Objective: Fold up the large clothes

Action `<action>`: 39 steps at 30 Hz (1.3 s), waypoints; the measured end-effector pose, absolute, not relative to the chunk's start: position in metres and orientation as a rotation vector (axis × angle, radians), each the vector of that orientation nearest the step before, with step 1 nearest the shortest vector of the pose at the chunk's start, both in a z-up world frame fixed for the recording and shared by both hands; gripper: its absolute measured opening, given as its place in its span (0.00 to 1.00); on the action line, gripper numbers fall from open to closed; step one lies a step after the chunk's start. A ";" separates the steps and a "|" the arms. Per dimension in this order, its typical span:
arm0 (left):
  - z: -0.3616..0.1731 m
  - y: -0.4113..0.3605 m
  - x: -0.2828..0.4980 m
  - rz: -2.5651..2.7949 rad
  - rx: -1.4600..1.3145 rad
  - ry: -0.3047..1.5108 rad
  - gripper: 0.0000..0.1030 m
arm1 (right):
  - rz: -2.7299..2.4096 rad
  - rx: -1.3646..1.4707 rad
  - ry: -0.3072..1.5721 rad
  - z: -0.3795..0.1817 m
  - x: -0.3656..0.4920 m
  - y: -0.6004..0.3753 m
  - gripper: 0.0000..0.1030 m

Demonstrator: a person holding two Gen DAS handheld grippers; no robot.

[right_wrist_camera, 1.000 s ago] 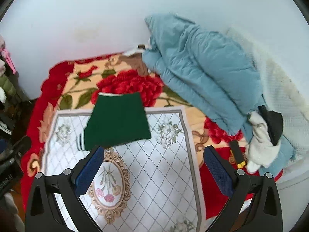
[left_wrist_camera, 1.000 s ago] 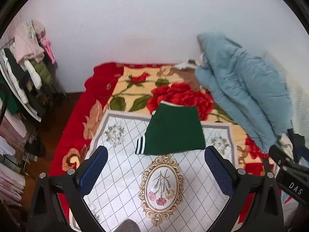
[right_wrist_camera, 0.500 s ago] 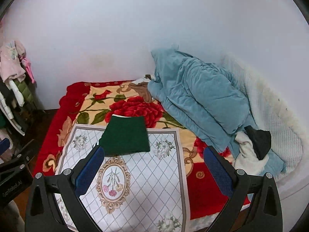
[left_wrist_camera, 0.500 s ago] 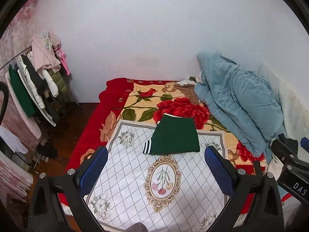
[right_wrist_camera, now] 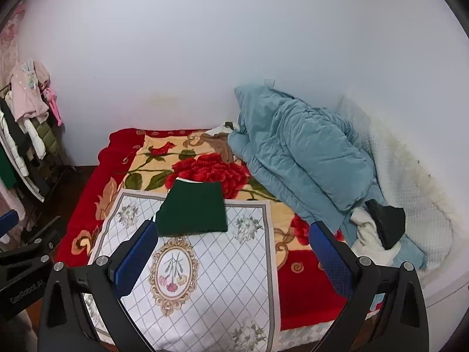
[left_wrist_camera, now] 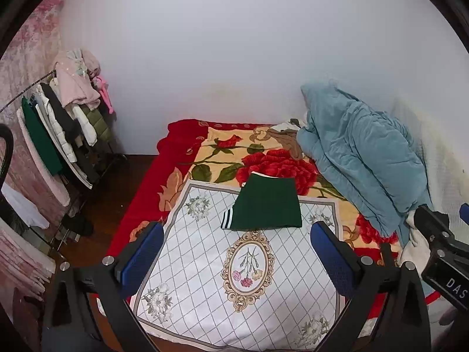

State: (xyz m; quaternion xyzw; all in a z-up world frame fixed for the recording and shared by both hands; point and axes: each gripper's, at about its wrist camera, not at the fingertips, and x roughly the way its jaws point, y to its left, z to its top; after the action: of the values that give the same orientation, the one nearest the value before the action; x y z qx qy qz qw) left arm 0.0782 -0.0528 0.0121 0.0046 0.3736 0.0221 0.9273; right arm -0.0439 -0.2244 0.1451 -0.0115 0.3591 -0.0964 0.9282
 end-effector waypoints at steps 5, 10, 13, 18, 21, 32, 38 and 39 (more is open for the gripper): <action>0.017 -0.050 0.072 0.045 0.000 0.747 1.00 | -0.195 -0.020 0.729 0.151 -0.050 -0.225 1.00; 0.018 -0.049 0.068 0.047 0.003 0.746 1.00 | -0.188 -0.016 0.737 0.151 -0.050 -0.230 1.00; 0.018 -0.048 0.064 0.044 0.001 0.753 1.00 | -0.185 -0.018 0.740 0.153 -0.053 -0.228 1.00; 0.020 -0.048 0.061 0.039 0.004 0.757 1.00 | -0.184 -0.020 0.747 0.154 -0.058 -0.224 1.00; 0.020 -0.048 0.059 0.036 0.004 0.757 1.00 | -0.180 -0.019 0.748 0.154 -0.060 -0.222 1.00; 0.024 -0.049 0.052 0.027 0.012 0.756 1.00 | -0.184 -0.020 0.752 0.151 -0.064 -0.219 1.00; 0.025 -0.049 0.053 0.025 0.014 0.752 1.00 | -0.185 -0.016 0.749 0.151 -0.067 -0.218 1.00; 0.026 -0.048 0.053 0.024 0.012 0.751 1.00 | -0.184 -0.016 0.750 0.151 -0.066 -0.218 1.00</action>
State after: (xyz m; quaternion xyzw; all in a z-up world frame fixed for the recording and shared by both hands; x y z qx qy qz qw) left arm 0.0525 -0.0481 0.0257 0.0060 0.3665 0.0117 0.9303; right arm -0.0662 -0.2184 0.1508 -0.0078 0.3656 -0.0897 0.9264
